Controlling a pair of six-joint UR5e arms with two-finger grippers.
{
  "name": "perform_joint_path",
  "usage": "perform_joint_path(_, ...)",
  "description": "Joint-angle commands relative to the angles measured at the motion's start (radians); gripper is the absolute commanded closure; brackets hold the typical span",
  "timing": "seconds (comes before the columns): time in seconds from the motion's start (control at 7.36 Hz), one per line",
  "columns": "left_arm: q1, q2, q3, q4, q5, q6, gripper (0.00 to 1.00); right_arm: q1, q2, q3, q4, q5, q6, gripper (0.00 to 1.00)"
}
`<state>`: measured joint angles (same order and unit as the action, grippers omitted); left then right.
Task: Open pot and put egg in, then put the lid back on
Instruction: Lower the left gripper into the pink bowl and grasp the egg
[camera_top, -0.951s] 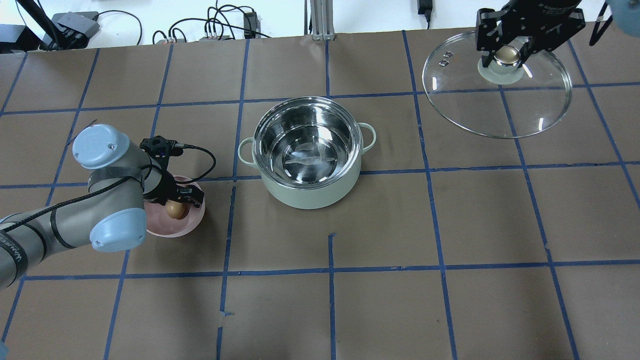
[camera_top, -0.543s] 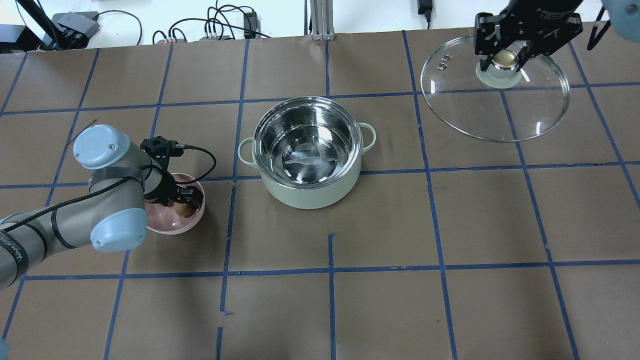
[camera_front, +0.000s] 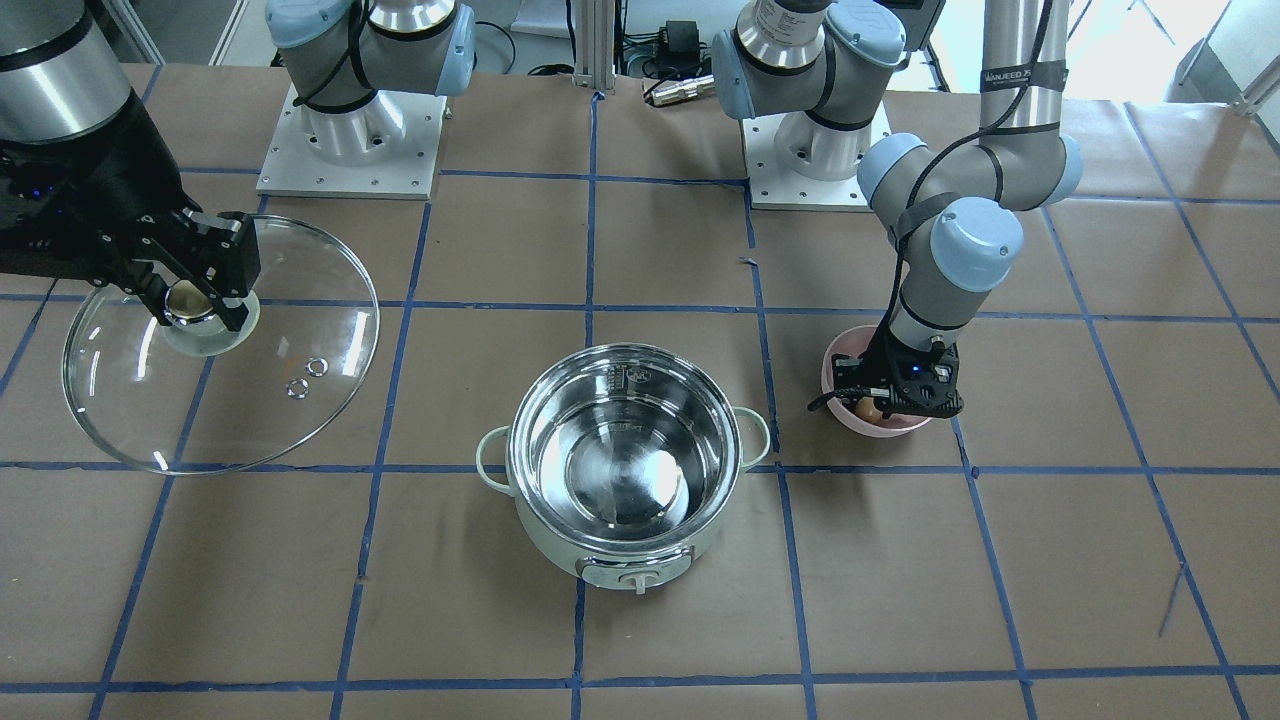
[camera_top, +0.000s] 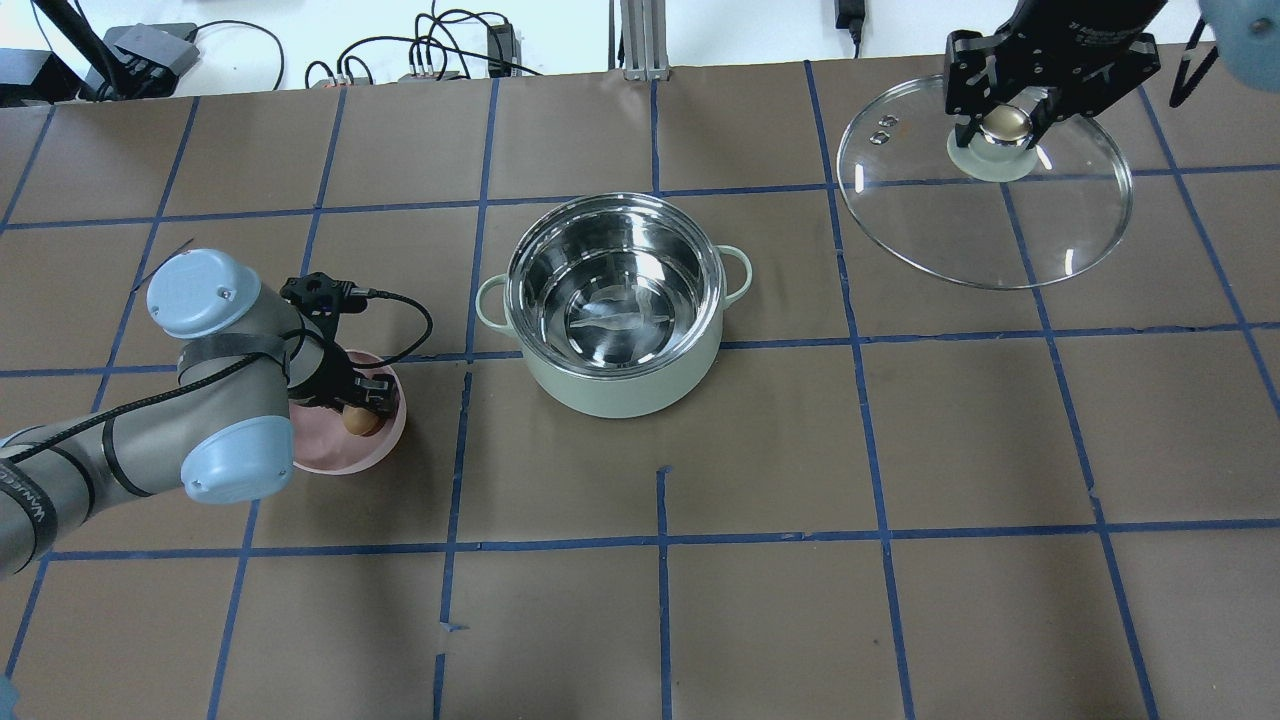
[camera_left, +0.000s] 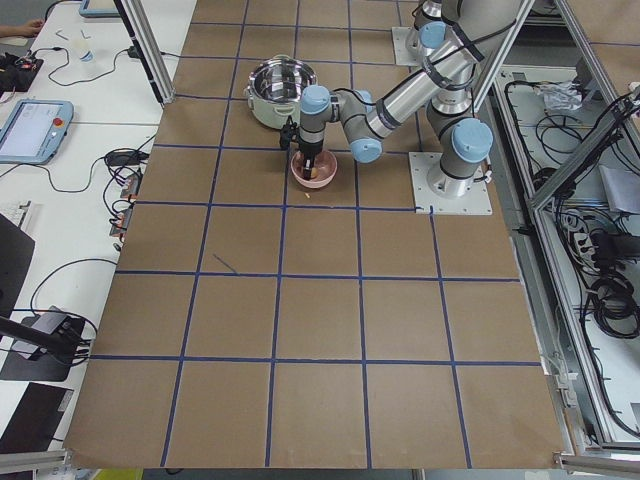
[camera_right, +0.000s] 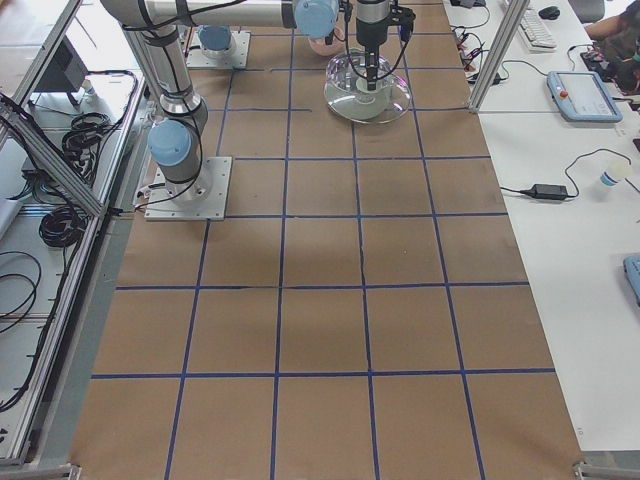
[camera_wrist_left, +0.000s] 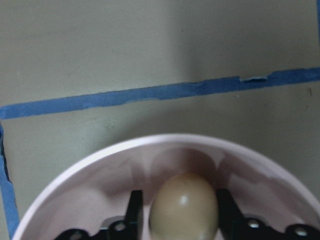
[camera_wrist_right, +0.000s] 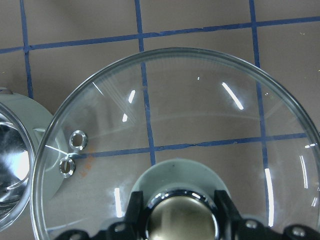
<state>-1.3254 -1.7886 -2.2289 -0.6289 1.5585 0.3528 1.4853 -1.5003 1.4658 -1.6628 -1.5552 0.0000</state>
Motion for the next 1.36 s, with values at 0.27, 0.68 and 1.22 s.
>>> perform_joint_path(0.27, 0.000, 0.000, 0.000, 0.000, 0.000, -0.002, 0.95, 0.001, -0.012, 0.021, -0.005, 0.001, 0.000, 0.69)
perform_joint_path(0.68, 0.000, 0.023, 0.015, -0.020, 0.008, -0.002, 0.98, 0.003, -0.012, 0.024, -0.005, 0.013, 0.002, 0.69)
perform_joint_path(1.22, -0.020, 0.191, 0.199, -0.451, 0.014, -0.029, 0.98, 0.001, -0.012, 0.024, -0.005, 0.014, 0.003, 0.69)
